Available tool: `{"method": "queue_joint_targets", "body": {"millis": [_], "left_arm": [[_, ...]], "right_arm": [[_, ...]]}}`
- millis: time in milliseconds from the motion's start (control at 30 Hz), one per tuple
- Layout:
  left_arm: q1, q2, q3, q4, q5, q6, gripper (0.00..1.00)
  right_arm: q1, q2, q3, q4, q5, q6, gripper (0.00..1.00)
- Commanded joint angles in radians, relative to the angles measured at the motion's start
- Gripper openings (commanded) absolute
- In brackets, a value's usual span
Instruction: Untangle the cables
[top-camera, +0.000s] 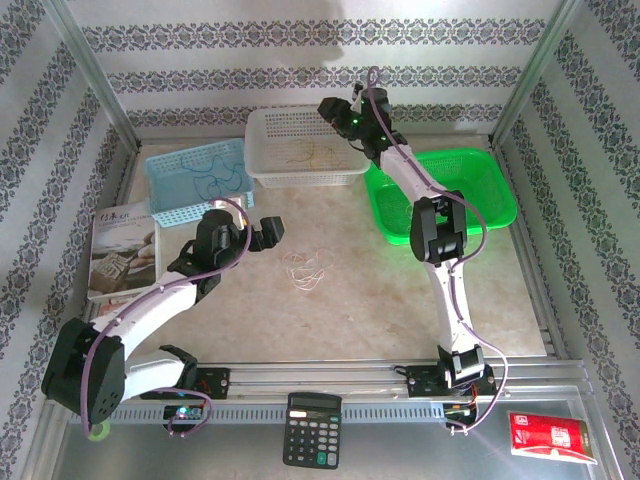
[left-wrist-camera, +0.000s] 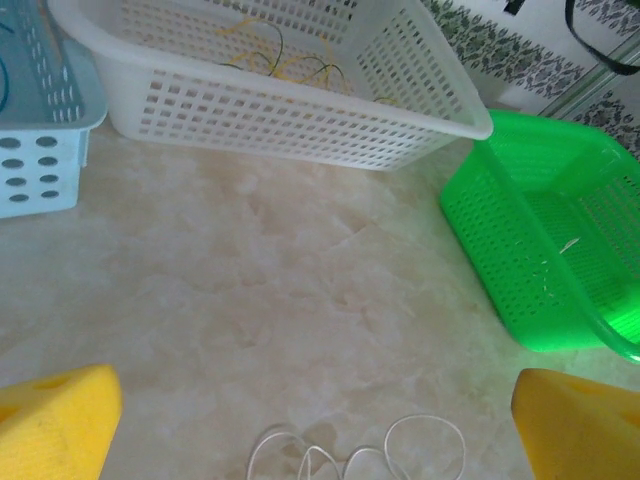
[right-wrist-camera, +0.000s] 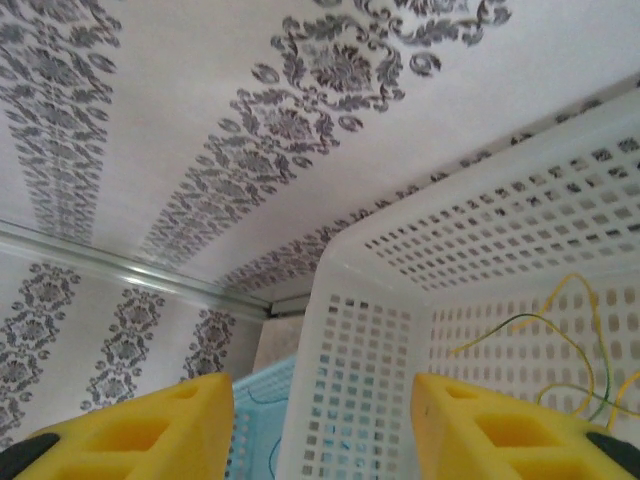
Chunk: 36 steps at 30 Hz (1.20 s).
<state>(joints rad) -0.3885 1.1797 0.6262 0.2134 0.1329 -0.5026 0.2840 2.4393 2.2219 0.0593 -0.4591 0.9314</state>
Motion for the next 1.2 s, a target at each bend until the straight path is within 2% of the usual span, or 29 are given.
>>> {"method": "queue_joint_targets", "body": {"millis": [0,167,367,533,867,1167], "left_arm": [[0.015,0.012,0.035,-0.035,0.025,-0.001,1.0],[0.021,0.032,0.041,-0.033,0.05,-0.036,1.0],[0.023,0.01,0.004,-0.008,-0.002,-0.116,1.0],[0.026,-0.018,0.038,-0.137,0.004,-0.14,1.0],[0.029,-0.089,0.008,-0.173,0.1,-0.142,1.0],[0.029,-0.118,0.006,-0.2,0.129,-0.131,1.0]], "right_arm": [[0.018,-0.14,-0.083,0.021,-0.048,-0.053,0.5],[0.044,-0.351,-0.368,0.086,-0.064,-0.087,0.5],[0.107,-0.617,-0.733,0.083,-0.019,-0.201,0.51],[0.184,-0.782,-1.018,0.071,0.072,-0.244,0.5],[0.367,-0.896,-1.345,0.129,0.244,-0.19,0.51],[0.48,-0.889,-1.453,0.167,0.349,-0.151,0.54]]}}
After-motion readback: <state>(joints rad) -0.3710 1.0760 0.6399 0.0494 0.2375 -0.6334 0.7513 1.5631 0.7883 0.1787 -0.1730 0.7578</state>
